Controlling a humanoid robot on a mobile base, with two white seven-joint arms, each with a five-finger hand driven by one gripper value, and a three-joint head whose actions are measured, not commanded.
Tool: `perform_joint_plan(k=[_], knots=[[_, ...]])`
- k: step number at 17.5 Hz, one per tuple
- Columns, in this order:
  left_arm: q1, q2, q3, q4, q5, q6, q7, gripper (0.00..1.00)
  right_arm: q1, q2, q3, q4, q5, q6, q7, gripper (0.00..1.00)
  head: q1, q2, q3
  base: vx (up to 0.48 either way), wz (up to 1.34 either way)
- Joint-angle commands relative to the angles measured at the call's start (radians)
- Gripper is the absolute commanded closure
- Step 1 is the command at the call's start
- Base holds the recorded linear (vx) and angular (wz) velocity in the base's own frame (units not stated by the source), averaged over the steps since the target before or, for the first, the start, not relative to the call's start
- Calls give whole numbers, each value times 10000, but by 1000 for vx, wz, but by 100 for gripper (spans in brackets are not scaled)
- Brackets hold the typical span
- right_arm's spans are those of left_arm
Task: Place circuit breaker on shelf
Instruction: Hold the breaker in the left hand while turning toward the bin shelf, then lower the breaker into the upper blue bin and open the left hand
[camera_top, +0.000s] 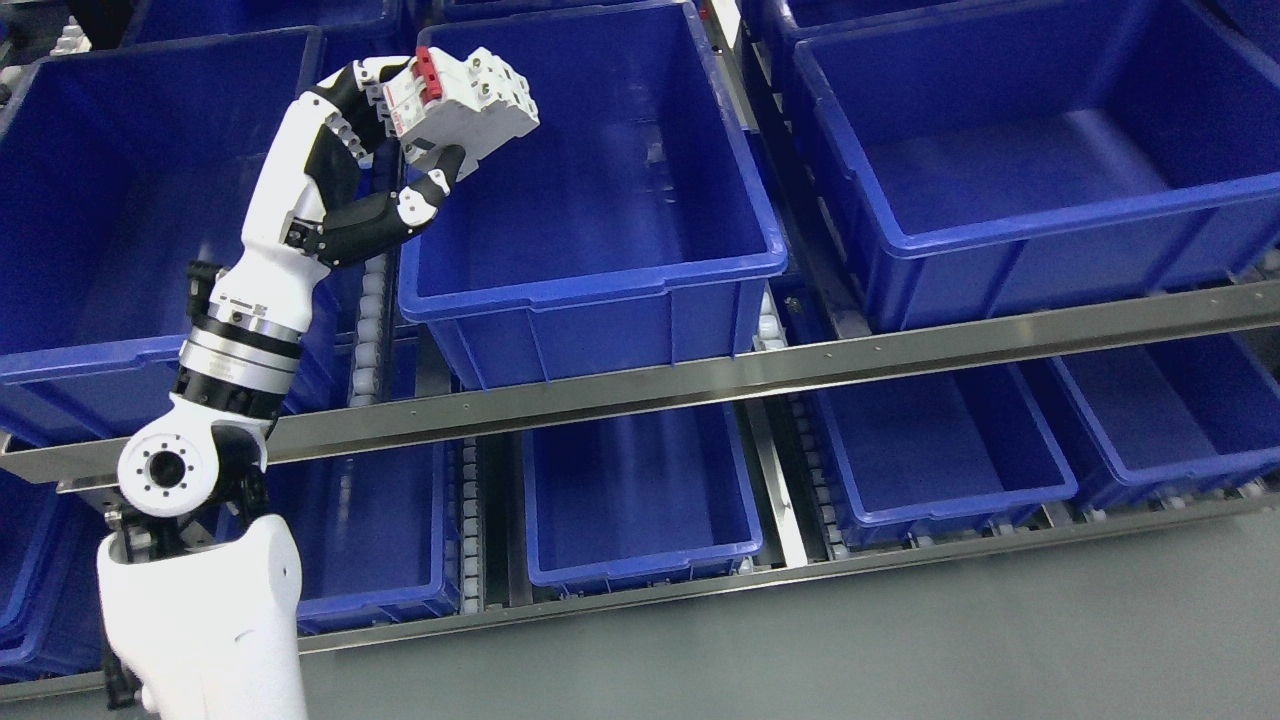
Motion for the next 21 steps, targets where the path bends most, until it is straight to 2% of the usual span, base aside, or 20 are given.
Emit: perform_joint_plan(k=[1, 3, 6, 10, 12, 14, 17, 21], knots=[[-970, 174, -1062, 2185, -1619, 412, -203, 88, 2, -175, 0, 0, 0, 49, 0, 0, 0, 0, 0, 189, 232], [-1751, 174, -1094, 3044, -2112, 551, -187, 87, 2, -175, 0, 0, 0, 49, 0, 0, 0, 0, 0, 207, 127], [-2810, 174, -1170, 5050, -2863, 613, -142, 86, 2, -175, 0, 0, 0, 49, 0, 0, 0, 0, 0, 222, -69], [-3012, 174, -1171, 6251, -3691, 704, -141, 86, 2, -175, 0, 0, 0, 49, 0, 0, 0, 0, 0, 249, -181], [-3211, 809, -1292, 6912, -4366, 903, -278, 86, 2, -175, 0, 0, 0, 49, 0, 0, 0, 0, 0, 188, -168], [-3288, 1378, -2011, 7738, -4507, 904, -432, 86, 2, -175, 0, 0, 0, 49, 0, 0, 0, 0, 0, 134, -117], [-3840, 1717, -2520, 8416, -4507, 904, -448, 84, 2, -175, 0, 0, 0, 49, 0, 0, 0, 0, 0, 86, -112], [-4636, 1657, -3238, 9656, -4553, 904, -433, 83, 17, -175, 0, 0, 0, 49, 0, 0, 0, 0, 0, 29, -53]])
